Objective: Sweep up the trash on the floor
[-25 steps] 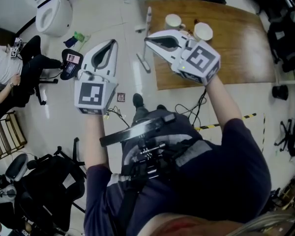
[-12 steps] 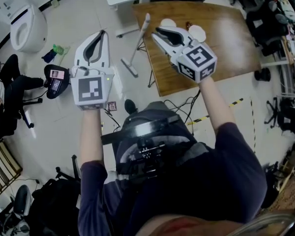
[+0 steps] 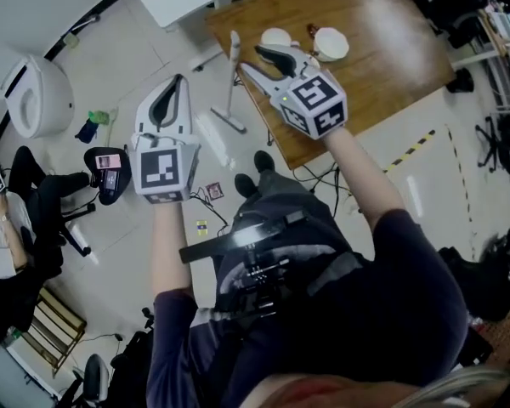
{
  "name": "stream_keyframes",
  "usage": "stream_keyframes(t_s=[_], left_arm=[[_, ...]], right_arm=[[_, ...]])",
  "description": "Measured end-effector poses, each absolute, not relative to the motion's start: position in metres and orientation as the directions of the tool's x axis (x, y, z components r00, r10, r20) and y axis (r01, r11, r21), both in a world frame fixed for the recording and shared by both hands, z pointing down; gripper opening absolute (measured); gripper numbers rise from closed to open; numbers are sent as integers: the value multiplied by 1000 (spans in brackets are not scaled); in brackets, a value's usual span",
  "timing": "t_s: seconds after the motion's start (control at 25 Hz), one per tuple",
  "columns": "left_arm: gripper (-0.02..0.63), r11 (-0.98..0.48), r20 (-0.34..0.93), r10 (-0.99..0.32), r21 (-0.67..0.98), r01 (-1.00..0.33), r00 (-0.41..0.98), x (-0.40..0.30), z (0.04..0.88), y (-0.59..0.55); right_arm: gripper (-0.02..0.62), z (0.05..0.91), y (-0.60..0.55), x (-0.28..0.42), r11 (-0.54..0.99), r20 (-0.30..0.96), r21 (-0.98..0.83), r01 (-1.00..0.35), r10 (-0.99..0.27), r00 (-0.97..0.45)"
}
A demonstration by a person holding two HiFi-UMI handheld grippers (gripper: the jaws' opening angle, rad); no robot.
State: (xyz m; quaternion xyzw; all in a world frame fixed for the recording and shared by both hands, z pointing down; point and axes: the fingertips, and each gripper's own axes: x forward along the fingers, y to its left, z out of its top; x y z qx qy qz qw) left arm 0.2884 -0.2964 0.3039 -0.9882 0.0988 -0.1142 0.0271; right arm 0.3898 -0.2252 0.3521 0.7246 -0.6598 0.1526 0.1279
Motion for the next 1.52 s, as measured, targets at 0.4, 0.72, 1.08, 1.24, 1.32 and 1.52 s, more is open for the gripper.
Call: stream_keyframes(t_s=[0.4, 0.72, 1.08, 1.24, 1.32, 1.52], left_arm=[[6, -979, 366, -202, -102, -177, 908, 274, 352, -325], [6, -974, 404, -221, -45, -222, 888, 259, 383, -338], [6, -964, 412, -246, -15, -264, 877, 247, 401, -342], [6, -956, 410, -273, -17, -292, 870, 234, 400, -339], [6, -949, 409, -293, -18, -313, 864, 223, 399, -339], [6, -927, 404, -340, 6, -374, 849, 186, 398, -339]], right_arm=[[225, 429, -276, 432, -177, 477, 34, -984, -862, 171], [191, 453, -297, 438, -163, 492, 64, -985, -853, 173], [104, 457, -300, 421, -45, 476, 37, -998, -878, 57], [97, 455, -300, 395, 43, 465, 15, -999, -885, -31], [95, 453, -302, 383, 80, 459, 14, -997, -886, -64], [94, 436, -305, 348, 188, 444, 47, -981, -884, -148]])
